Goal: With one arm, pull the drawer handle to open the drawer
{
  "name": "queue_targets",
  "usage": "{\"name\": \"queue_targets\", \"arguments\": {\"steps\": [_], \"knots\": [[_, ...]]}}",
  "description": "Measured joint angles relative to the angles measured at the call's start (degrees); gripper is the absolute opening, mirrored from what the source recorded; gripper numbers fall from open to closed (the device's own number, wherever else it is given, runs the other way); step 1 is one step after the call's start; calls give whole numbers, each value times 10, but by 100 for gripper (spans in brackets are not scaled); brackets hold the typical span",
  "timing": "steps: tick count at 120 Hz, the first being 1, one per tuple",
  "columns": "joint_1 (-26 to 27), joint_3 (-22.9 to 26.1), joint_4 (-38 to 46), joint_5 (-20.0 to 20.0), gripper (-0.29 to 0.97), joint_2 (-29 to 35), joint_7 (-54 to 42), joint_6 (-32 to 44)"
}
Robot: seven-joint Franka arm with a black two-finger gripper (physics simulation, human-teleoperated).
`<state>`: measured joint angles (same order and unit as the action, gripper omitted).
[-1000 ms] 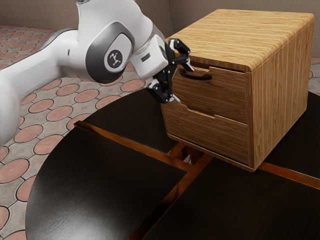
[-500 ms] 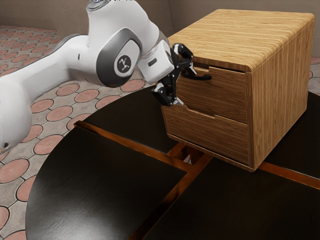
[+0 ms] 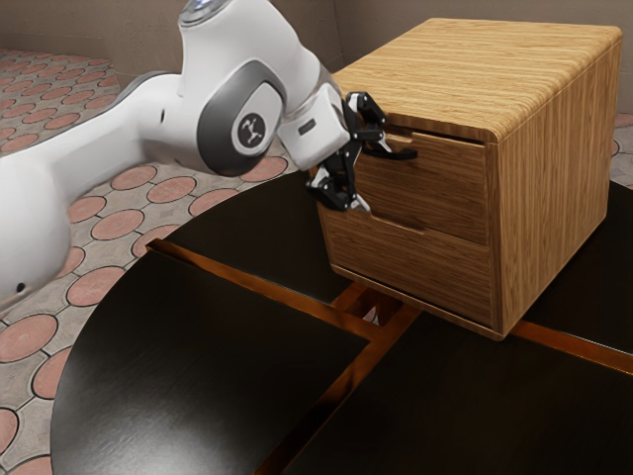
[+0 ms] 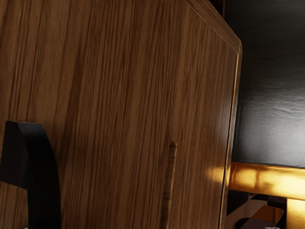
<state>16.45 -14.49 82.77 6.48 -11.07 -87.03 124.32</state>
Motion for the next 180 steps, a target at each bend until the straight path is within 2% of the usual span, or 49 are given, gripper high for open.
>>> {"name": "queue_targets", "arguments": {"steps": [15, 34, 52, 81, 111, 169, 180], "knots": [[2, -2, 4, -1, 55, 4, 1, 1], [6, -11, 25, -4, 43, 27, 1, 0], [9, -12, 53, -6, 49, 47, 2, 0], [13, -13, 100, -12, 51, 87, 4, 0], [18, -13, 167, -23, 44, 153, 7, 0], [10, -3, 271, -40, 50, 249, 18, 4], [-5, 12, 291, -43, 47, 271, 20, 4]]}}
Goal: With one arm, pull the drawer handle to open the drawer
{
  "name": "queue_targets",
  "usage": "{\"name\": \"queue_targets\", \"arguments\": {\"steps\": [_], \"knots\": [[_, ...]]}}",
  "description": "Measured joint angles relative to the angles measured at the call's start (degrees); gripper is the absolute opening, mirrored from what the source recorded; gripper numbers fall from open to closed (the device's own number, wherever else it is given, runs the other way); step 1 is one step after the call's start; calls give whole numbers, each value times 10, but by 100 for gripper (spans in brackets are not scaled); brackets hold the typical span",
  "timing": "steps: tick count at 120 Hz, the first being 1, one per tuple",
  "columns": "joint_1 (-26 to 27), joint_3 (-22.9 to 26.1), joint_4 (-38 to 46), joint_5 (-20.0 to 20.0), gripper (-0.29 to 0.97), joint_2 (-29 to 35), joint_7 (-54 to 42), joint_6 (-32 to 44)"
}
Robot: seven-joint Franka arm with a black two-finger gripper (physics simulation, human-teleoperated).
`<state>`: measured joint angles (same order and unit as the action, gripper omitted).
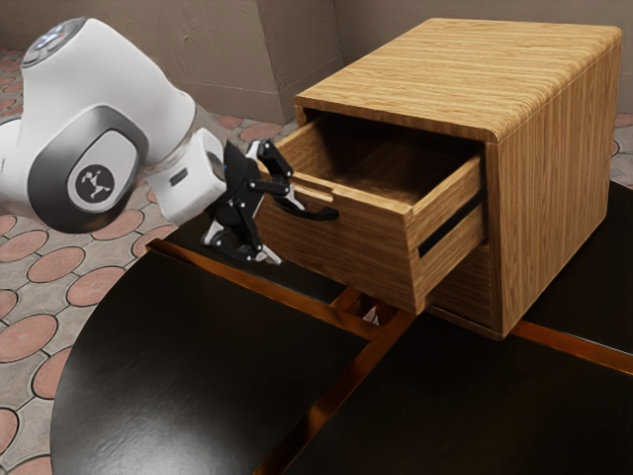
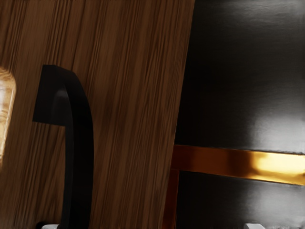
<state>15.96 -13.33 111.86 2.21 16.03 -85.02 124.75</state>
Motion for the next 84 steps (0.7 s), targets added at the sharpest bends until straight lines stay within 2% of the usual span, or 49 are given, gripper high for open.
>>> {"name": "queue_targets", "arguments": {"steps": [21, 38, 54, 64, 71, 73, 74, 77, 84], "knots": [[-49, 45, 39, -1, 40, 42, 3, -1], [-54, 51, 68, -3, 50, 66, 6, 1], [-57, 53, 88, -6, 51, 88, 8, 2], [-60, 54, 99, -8, 40, 100, 9, 3], [-61, 54, 102, -7, 21, 106, 9, 5], [-62, 55, 97, -8, 17, 111, 10, 5], [-65, 58, 89, -8, 4, 115, 10, 4], [-75, 78, 52, -13, 11, 131, 10, 1], [-89, 175, -127, -39, 26, 156, 11, -29]]}}
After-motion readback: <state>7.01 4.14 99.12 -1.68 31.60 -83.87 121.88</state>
